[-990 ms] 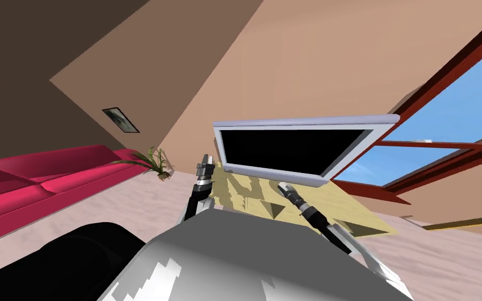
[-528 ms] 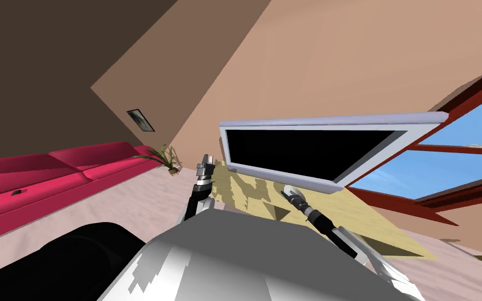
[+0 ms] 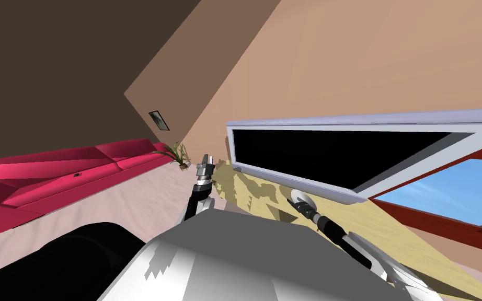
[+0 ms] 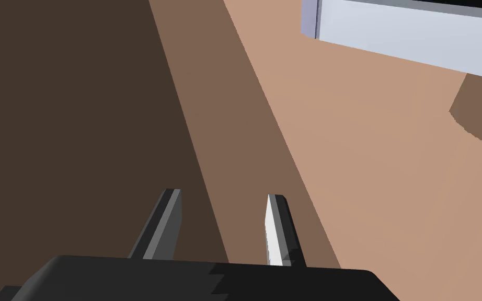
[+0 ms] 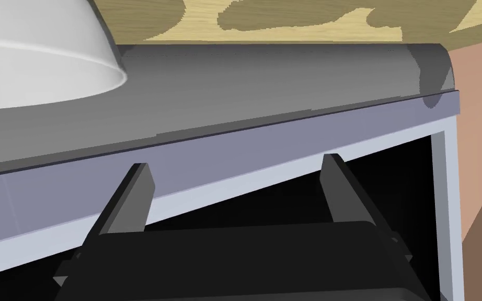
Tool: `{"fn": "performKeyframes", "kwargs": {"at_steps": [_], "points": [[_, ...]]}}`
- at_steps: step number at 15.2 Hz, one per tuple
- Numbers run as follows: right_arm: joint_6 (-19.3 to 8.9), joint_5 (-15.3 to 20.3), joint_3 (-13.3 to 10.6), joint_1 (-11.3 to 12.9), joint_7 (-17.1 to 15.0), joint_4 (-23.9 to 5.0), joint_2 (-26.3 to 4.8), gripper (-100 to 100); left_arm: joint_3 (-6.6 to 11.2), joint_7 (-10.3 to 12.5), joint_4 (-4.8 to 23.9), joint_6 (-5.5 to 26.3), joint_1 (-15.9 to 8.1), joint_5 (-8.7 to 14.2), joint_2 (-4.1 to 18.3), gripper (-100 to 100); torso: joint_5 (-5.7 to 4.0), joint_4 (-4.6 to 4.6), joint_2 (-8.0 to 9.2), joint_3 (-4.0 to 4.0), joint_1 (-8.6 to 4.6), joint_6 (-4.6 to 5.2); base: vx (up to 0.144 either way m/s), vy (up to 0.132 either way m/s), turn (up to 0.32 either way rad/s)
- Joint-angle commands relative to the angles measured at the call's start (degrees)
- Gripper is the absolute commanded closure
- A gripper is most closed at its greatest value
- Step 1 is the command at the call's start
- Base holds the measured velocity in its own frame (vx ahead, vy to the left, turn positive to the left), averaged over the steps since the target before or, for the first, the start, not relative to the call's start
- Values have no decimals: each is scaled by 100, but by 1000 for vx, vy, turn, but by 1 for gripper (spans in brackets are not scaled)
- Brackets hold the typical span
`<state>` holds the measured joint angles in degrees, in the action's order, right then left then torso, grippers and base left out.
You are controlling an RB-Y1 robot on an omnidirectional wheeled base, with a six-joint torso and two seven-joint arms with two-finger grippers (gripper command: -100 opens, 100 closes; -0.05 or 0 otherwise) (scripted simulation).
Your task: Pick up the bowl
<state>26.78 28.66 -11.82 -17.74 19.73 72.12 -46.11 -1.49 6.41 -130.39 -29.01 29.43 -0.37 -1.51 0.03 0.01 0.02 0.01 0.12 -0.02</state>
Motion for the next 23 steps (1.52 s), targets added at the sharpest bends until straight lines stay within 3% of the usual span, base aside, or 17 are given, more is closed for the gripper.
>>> {"fn": "performKeyframes", "kwargs": {"at_steps": [1,8,10,12,14,19,22,23], "points": [[24,49,-46,75,37,-286,-38,-100,0,0,0,0,0,0,0,0,0,0,0,0,0,0,-4,17,85],[-17,317,-276,193,160,-955,-332,-100,0,0,0,0,0,0,0,0,0,0,3,2,-5,2,-9,16,112],[-17,317,-276,193,160,-1024,-332,-100,0,0,0,0,0,0,0,0,0,1,5,3,-3,4,-4,14,63],[-35,449,-396,244,219,-1307,-463,-100,0,0,0,0,0,0,0,0,-1,1,4,2,-4,1,-16,23,153],[-35,449,-396,244,219,-1357,-463,-100,0,0,0,0,0,0,0,0,1,1,4,2,-3,4,-3,13,54],[-72,830,-771,368,387,-2169,-780,-100,0,0,0,0,0,0,0,0,2,1,4,2,6,1,-11,41,208],[-72,830,-771,368,387,-2304,-780,-100,0,0,0,0,1,0,0,0,3,0,-1,-1,11,5,9,43,95],[-80,951,-898,398,439,-2470,-862,-100,1,0,0,0,1,0,0,0,2,-1,-2,-1,5,6,4,37,111]]}}
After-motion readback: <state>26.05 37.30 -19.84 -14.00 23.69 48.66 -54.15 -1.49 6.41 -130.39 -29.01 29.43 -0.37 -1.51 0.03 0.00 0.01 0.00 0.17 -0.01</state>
